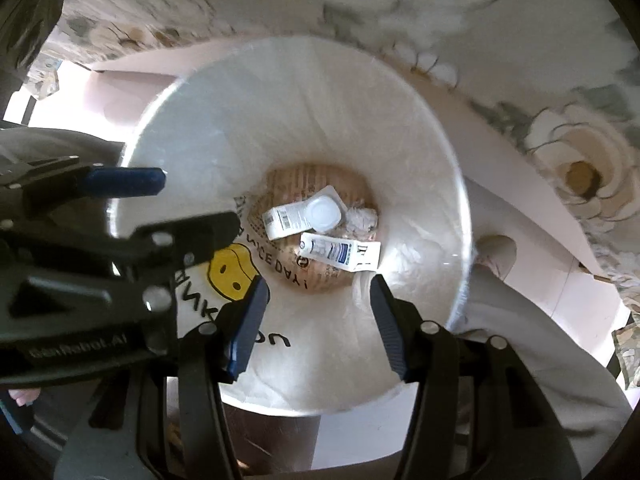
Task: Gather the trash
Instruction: 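Open the left tool to drop the small carton while the right tool drops the milk carton, then move both open tools back toward the toy bricks on the bed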
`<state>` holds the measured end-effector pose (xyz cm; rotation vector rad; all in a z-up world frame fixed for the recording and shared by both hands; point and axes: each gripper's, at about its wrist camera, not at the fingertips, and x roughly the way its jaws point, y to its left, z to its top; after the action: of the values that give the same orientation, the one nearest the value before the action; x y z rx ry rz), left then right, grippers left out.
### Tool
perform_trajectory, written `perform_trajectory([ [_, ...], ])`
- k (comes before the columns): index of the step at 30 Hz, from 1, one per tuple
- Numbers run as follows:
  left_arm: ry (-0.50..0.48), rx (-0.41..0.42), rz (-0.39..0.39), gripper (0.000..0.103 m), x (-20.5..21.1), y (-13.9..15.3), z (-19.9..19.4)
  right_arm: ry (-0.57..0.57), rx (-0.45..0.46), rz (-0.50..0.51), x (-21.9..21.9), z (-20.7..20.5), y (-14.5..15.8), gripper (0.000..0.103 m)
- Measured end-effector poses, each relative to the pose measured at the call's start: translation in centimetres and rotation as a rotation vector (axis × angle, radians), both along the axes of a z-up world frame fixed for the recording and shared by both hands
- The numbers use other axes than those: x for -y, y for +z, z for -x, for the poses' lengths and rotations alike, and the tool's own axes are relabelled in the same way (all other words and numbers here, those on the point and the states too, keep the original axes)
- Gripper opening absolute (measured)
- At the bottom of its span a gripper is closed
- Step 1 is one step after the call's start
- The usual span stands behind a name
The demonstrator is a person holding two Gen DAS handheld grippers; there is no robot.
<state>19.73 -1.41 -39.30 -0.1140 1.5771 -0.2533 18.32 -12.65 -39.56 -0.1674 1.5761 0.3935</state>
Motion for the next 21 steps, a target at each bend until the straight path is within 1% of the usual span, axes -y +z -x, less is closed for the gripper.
perform_trajectory([
  [4,-0.038,0.073,-0.011,0.072,0.1,2.2,1.0,-0.003,0.034,-0.023,0.8,0.3,2.3,0.055],
  [6,-0.048,0.099,-0.002,0.072,-0.1,3.4,1.3,0.003,0.049,-0.033,1.1,0.6,3.1,0.055],
  [9,-0.056,0.154,0.015,0.072,-0.8,6.0,1.8,0.030,0.093,-0.051,1.6,1.2,5.6,0.055],
  [13,-0.053,0.257,0.051,0.072,-2.5,10.9,2.3,0.081,0.178,-0.076,2.4,2.2,10.5,0.055],
  [15,-0.051,0.300,0.055,0.072,-3.3,13.2,2.5,0.096,0.223,-0.081,2.8,2.4,12.7,0.055],
  [16,-0.050,0.329,0.055,0.073,-3.8,14.8,2.5,0.103,0.261,-0.087,3.2,2.6,14.5,0.055],
  [18,-0.048,0.373,0.042,0.074,-4.6,17.1,2.5,0.111,0.322,-0.102,3.8,2.7,17.7,0.055],
  [20,-0.042,0.430,0.022,0.076,-5.5,20.0,2.4,0.118,0.377,-0.113,4.3,2.7,20.1,0.055],
  [21,-0.038,0.452,0.012,0.076,-5.9,20.8,2.3,0.122,0.404,-0.117,4.5,2.6,21.3,0.055],
])
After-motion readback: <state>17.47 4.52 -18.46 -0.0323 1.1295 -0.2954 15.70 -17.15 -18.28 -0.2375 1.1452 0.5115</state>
